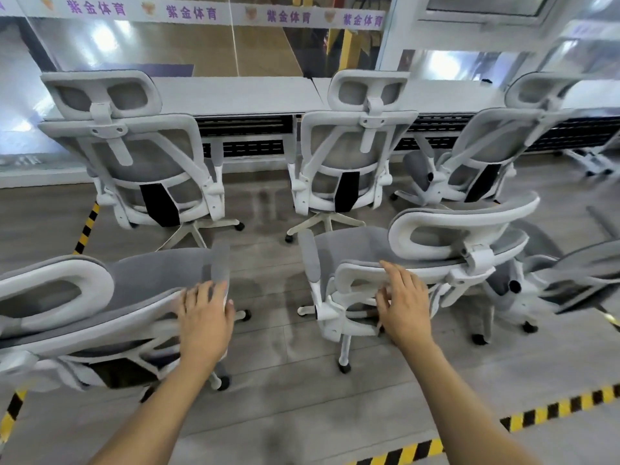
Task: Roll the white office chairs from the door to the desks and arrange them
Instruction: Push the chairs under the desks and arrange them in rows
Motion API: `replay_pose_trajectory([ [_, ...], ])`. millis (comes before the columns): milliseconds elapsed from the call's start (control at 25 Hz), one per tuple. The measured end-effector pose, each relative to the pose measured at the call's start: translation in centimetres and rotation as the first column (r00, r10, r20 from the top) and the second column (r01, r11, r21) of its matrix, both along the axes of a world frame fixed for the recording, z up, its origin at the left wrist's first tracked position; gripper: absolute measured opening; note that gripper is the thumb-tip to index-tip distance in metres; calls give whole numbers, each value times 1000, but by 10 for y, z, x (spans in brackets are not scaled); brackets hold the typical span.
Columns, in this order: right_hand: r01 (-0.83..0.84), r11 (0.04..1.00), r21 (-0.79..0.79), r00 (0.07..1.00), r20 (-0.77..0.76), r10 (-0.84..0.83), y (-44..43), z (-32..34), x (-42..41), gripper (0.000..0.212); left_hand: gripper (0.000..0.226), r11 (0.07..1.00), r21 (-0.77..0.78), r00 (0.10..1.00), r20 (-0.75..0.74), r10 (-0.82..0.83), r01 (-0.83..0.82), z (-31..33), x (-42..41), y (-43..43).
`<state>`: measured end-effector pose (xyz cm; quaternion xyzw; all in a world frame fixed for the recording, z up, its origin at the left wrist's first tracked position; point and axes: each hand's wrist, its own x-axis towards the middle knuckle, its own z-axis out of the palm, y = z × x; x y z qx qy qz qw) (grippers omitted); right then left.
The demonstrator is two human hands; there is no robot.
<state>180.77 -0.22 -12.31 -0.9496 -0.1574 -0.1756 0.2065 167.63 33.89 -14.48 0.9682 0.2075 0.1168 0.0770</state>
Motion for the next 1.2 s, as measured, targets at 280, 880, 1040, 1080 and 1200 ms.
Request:
replay_pose_trajectory([
  [280, 297, 944, 143, 954, -6, -299, -159, 2, 13, 41, 49, 896, -175, 913, 78, -401, 408, 28, 75, -188],
  [880, -146, 989, -6, 965, -219, 141, -397, -3, 176, 59, 48, 990, -100, 981, 177, -76, 95, 42, 157, -498],
  [1040, 44, 995, -93, 985, -164, -59, -483, 12, 211, 55, 57, 916, -79, 916, 123, -382, 393, 52, 211, -575],
  [1080, 82, 989, -124, 984, -148, -101, -506, 14, 219, 53, 60, 905, -83, 908, 77, -413, 418, 51, 226, -590],
  [1200, 203, 955, -218, 967, -110, -230, -581, 19, 257, 51, 65, 908, -23, 908, -29, -419, 418, 50, 272, -625],
])
